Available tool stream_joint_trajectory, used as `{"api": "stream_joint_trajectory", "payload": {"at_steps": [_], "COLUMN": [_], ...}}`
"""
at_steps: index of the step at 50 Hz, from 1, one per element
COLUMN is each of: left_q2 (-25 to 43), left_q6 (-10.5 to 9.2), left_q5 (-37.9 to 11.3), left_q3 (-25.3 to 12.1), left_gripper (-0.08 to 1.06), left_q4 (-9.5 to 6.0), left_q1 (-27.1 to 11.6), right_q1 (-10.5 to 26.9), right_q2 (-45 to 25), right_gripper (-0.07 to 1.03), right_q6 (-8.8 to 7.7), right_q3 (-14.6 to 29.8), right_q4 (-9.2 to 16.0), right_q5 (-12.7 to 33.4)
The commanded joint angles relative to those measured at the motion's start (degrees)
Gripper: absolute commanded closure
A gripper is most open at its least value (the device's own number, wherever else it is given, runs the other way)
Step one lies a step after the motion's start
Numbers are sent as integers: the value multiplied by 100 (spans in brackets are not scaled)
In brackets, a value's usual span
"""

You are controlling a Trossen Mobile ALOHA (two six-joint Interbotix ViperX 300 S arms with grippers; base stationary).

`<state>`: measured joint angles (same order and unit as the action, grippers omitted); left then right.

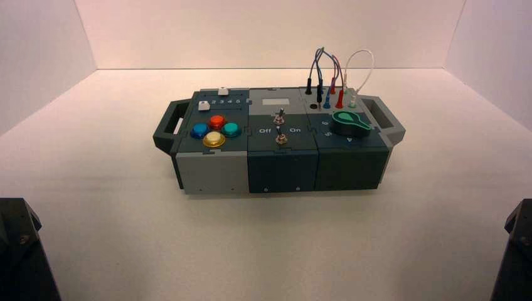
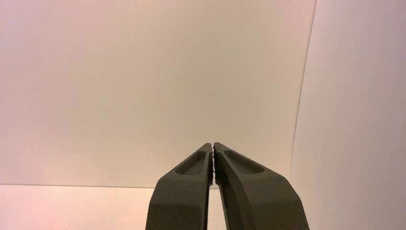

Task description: Move the box closer.

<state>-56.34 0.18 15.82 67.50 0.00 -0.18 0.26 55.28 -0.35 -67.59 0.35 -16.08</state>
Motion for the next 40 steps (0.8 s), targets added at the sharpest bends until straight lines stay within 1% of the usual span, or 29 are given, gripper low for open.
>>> {"api": "stream_joint_trajectory", "payload": {"at_steps": [1, 6, 8, 16, 19, 22, 24, 29, 32, 34, 35, 36, 37, 40], "left_q2": [-396, -211, -123, 264, 466, 870, 1046, 1793, 2215, 2531, 2619, 2865, 2936, 3489], "left_q6": [18, 26, 18, 18, 26, 18, 18, 9, 18, 9, 18, 0, 0, -35], "left_q5": [-281, -527, -563, -861, -1063, -1406, -1547, -2021, -2276, -2408, -2426, -2496, -2522, -2681], "left_q3": [0, -132, -167, -413, -545, -773, -861, -1187, -1389, -1529, -1573, -1688, -1723, -1978], "left_gripper": [101, 101, 101, 101, 101, 101, 101, 101, 101, 101, 101, 101, 101, 101], "left_q4": [-18, -9, -9, -9, -9, -9, -9, -9, -9, -9, -9, -9, -18, -18], "left_q1": [-26, -62, -70, -255, -369, -536, -606, -1002, -1310, -1521, -1564, -1714, -1758, -2039], "right_q1": [123, 167, 193, 439, 545, 721, 791, 1107, 1266, 1345, 1371, 1424, 1441, 1573], "right_q2": [-18, -53, -79, -264, -360, -571, -677, -1160, -1564, -1863, -1942, -2171, -2250, -2751], "right_gripper": [98, 98, 98, 98, 98, 98, 98, 98, 98, 98, 98, 98, 98, 98], "right_q6": [9, 9, 9, -9, -9, -18, -18, -18, -18, -35, -35, -44, -53, -105], "right_q3": [-9, 141, 167, 343, 422, 536, 598, 905, 1125, 1301, 1345, 1494, 1538, 1819], "right_q4": [211, 237, 246, 255, 255, 255, 264, 272, 272, 272, 272, 272, 272, 272], "right_q5": [352, 703, 773, 1125, 1266, 1503, 1600, 2039, 2303, 2452, 2487, 2610, 2646, 2856]}}
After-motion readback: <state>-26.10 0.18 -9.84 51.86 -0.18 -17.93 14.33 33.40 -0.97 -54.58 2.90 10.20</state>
